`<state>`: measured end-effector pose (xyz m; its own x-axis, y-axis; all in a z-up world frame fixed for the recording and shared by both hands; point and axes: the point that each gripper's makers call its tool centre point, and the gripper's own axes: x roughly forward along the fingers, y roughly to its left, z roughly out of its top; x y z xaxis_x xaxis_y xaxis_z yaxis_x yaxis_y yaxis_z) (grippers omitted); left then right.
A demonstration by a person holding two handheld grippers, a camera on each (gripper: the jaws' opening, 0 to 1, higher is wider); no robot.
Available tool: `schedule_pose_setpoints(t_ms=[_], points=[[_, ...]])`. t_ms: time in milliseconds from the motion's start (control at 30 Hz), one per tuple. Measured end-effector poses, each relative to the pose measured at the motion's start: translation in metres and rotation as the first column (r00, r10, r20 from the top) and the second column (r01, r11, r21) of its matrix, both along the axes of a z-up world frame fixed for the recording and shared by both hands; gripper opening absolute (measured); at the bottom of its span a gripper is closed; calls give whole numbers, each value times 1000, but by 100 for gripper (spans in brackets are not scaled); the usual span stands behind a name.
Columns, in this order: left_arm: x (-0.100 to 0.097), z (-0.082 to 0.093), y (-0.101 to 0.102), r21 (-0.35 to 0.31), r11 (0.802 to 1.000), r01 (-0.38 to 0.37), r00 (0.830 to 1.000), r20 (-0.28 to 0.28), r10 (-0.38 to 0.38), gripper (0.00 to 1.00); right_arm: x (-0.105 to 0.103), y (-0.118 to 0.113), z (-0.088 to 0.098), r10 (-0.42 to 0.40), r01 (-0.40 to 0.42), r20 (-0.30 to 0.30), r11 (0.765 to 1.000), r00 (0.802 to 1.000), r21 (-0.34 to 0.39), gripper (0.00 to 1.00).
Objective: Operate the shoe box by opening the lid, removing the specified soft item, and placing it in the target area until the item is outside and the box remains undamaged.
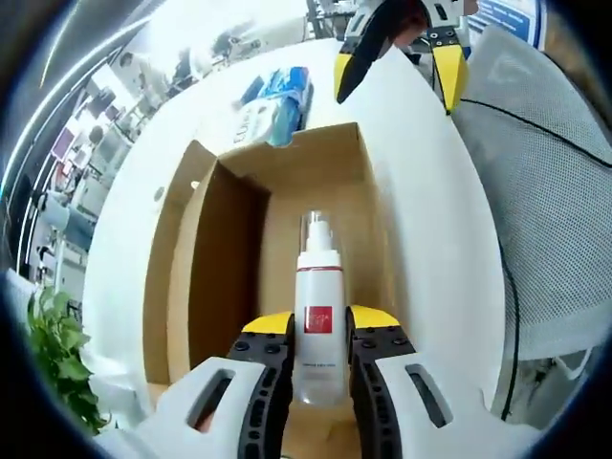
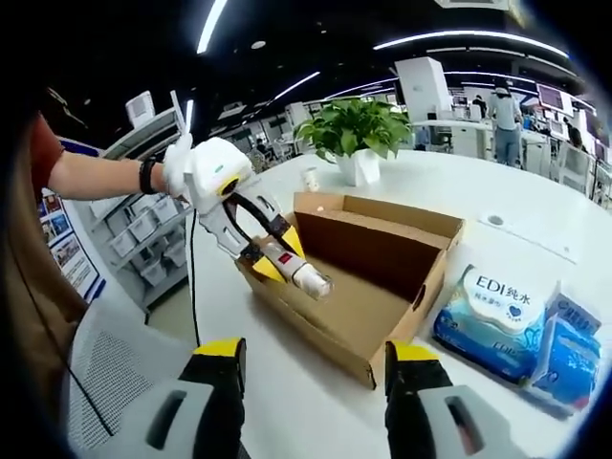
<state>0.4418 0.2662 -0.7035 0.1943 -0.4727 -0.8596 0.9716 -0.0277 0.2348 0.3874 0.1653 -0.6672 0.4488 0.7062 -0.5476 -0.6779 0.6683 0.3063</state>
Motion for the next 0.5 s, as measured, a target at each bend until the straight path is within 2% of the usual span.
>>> schedule_pose_setpoints(t_ms=[200, 333, 500], points=[[0, 8, -13, -16, 999, 34, 999, 25, -33, 20, 10, 12, -3, 0, 1, -30, 1000, 1000, 29, 57], [-3, 17, -23, -37, 998, 56, 998, 43, -54, 20, 17, 18, -2, -24, 31, -74, 996, 997, 84, 57], [-8, 27, -34, -58, 995, 81, 995, 65, -77, 20, 19, 23, -8, -11, 19, -91, 995, 996, 95, 57]])
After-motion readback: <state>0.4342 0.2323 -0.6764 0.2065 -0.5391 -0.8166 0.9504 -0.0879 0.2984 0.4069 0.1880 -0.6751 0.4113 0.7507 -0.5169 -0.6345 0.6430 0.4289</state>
